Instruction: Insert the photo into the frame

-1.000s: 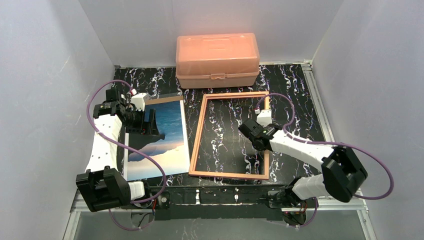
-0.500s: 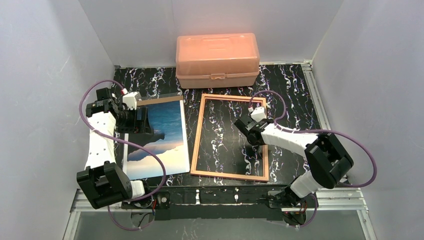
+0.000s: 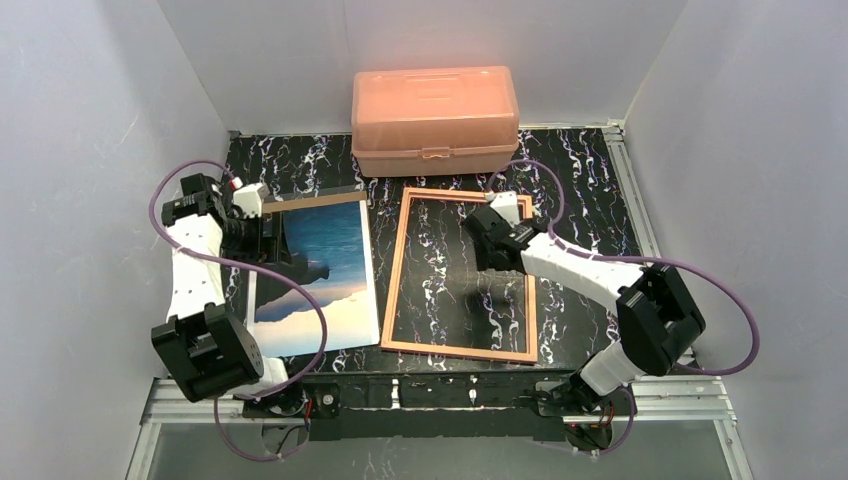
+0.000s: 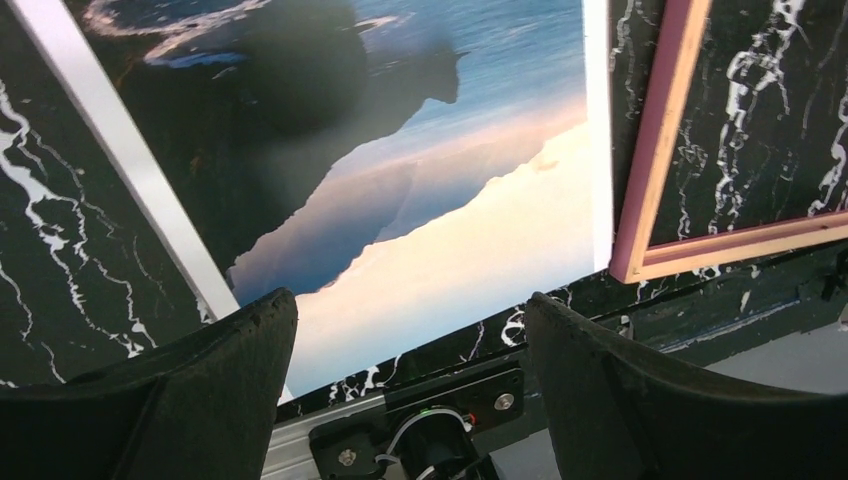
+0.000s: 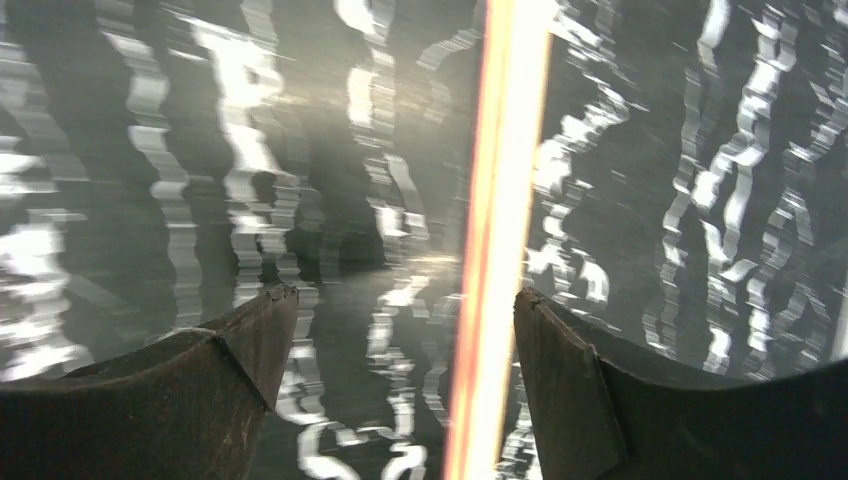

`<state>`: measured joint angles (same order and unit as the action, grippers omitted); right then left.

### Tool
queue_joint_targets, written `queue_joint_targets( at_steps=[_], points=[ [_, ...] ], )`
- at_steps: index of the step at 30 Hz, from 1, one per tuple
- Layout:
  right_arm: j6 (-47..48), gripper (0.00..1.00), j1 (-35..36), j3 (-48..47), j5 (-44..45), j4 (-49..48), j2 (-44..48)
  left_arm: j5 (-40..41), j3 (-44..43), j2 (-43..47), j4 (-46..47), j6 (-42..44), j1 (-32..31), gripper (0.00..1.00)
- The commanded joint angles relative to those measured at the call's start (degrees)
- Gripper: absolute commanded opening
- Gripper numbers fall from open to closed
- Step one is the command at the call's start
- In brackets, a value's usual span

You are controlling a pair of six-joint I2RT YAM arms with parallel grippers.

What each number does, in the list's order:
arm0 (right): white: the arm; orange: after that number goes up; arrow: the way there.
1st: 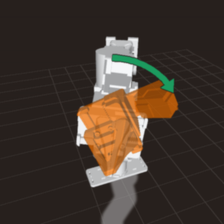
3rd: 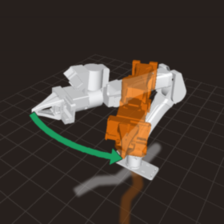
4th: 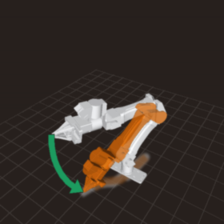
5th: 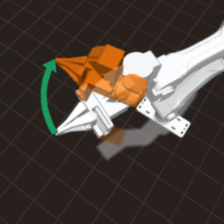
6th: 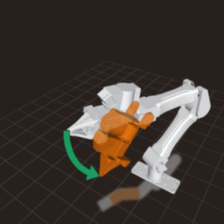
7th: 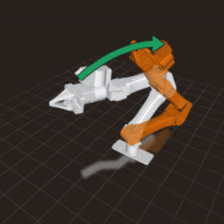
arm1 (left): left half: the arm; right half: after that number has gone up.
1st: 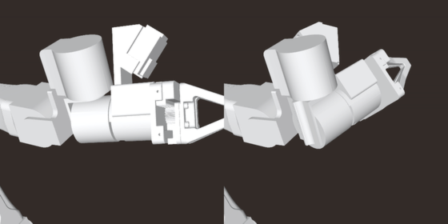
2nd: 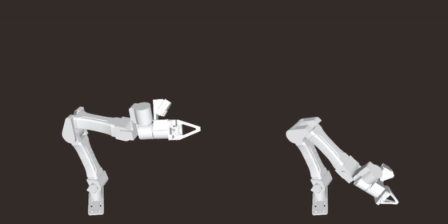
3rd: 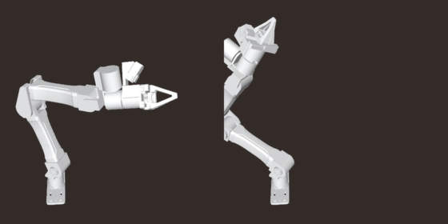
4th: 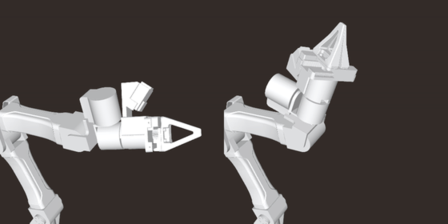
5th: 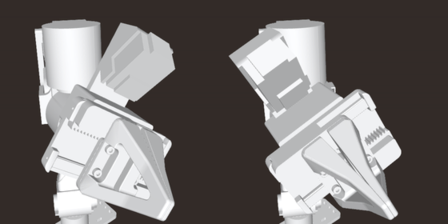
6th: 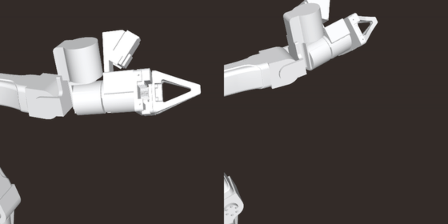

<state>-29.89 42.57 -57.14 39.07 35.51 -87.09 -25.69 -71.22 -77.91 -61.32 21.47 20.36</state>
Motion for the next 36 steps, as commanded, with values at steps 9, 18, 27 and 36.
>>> queue_joint_targets(
  at_steps=[9,18,27,36],
  points=[
    [-6.45,0.86,18.16,-23.76,-13.24,-15.36,-19.81,6.24,-2.17,-7.00,-0.64,4.73,11.26,0.85],
    [-5.35,0.77,18.87,-26.59,-16.94,-18.06,-28.46,7.12,1.17,-7.72,1.38,6.39,13.02,0.93],
    [-1.21,0.58,18.80,-19.92,-16.99,-19.29,-26.55,9.85,4.95,-10.14,7.00,6.44,13.00,0.94],
    [-0.58,0.60,17.65,-17.39,-16.84,-18.56,-22.77,12.52,6.58,-13.52,12.07,5.56,11.42,0.93]
  ],
)
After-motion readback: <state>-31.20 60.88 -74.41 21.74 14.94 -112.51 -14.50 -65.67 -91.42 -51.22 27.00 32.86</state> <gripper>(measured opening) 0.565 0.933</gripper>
